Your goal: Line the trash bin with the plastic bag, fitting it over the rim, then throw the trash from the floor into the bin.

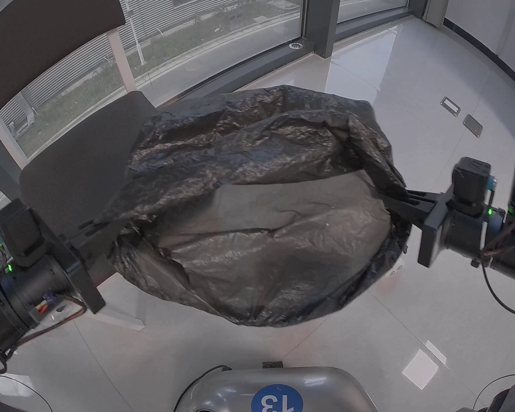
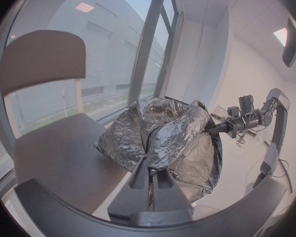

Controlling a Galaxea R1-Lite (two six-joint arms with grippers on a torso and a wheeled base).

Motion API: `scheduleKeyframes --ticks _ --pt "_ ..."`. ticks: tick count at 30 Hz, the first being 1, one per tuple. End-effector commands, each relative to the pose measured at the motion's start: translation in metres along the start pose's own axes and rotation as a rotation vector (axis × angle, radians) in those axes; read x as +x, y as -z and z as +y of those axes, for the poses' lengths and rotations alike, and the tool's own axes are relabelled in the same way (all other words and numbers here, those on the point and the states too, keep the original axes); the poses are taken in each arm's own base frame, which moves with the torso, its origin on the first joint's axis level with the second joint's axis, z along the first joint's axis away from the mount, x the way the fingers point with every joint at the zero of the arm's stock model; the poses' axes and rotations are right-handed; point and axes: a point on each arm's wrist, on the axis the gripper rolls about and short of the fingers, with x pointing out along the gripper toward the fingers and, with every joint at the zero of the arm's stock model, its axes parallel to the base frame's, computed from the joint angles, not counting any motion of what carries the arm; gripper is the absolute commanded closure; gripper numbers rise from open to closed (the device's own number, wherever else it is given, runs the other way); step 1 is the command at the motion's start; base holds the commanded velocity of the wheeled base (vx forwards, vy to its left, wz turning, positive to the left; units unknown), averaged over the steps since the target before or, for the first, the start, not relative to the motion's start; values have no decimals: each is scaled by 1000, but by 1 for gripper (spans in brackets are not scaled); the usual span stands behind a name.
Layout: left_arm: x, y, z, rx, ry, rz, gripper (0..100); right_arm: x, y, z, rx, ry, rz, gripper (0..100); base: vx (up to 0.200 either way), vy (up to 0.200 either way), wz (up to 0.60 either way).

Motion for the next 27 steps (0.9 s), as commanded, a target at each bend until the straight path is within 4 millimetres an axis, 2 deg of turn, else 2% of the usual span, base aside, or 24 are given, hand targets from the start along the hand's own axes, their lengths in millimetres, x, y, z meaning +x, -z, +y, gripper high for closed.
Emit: scheduleKeyframes --ticks 1,3,11,25,27 --pt "28 21 -20 -15 119 112 100 -45 9 -2 7 6 1 100 0 0 0" --pt "41 30 -28 -13 149 144 100 -47 22 1 9 -20 48 100 0 0 0" --pt "74 58 -59 -84 243 213 100 -50 60 13 17 -149 178 100 0 0 0" --pt "121 93 -107 -143 341 280 100 -46 67 31 6 -286 209 100 0 0 0" --pt "128 103 -115 -156 353 298 100 -47 70 36 13 -312 220 100 0 0 0"
